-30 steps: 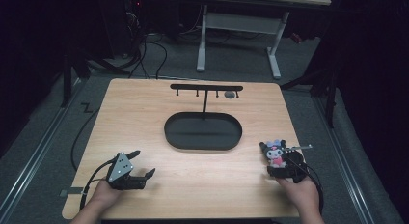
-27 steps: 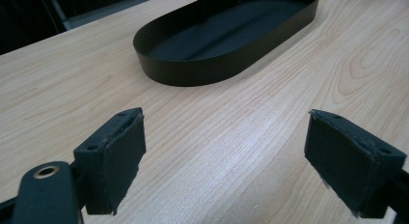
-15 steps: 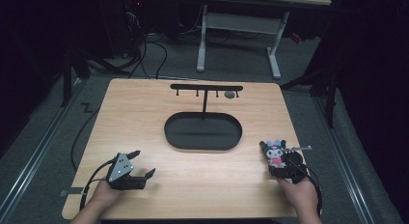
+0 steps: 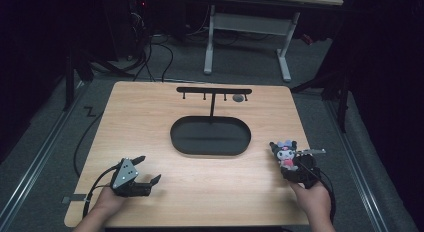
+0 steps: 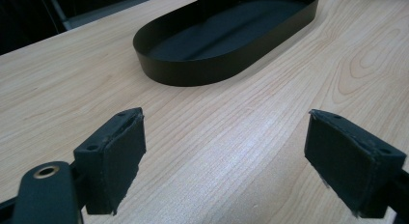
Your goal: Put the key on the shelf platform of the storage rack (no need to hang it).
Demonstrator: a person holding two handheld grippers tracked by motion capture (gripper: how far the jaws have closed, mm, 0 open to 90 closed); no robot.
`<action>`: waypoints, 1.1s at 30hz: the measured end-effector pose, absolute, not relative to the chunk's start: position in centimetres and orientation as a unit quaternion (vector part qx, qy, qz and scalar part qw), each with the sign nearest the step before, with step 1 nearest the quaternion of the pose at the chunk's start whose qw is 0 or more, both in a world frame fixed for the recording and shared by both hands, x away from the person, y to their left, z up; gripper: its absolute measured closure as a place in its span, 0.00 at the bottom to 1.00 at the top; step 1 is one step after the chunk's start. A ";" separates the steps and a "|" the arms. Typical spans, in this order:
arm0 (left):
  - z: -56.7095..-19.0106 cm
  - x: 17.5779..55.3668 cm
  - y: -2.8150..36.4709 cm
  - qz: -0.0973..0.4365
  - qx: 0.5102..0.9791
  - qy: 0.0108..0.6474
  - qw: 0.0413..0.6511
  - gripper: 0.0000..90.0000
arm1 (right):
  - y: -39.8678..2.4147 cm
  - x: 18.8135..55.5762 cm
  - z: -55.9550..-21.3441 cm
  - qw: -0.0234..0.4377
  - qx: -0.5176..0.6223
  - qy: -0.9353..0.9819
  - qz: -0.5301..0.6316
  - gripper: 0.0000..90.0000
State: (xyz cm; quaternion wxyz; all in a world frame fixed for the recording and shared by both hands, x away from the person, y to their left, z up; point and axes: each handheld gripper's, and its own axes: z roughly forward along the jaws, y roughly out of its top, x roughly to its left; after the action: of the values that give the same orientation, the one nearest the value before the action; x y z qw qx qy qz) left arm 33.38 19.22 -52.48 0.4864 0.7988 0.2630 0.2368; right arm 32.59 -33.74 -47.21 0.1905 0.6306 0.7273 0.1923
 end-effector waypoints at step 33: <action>-52.5 33.4 19.3 0.236 0.799 0.262 0.487 0.17 | -28.7 33.8 -45.9 0.165 0.600 0.750 0.225 0.55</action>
State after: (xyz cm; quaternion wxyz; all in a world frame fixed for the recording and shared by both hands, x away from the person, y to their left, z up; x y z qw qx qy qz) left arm 33.37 19.27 -52.47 0.4872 0.7988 0.2624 0.2359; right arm 33.84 -28.68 -45.91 0.1653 0.5998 0.7499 0.2249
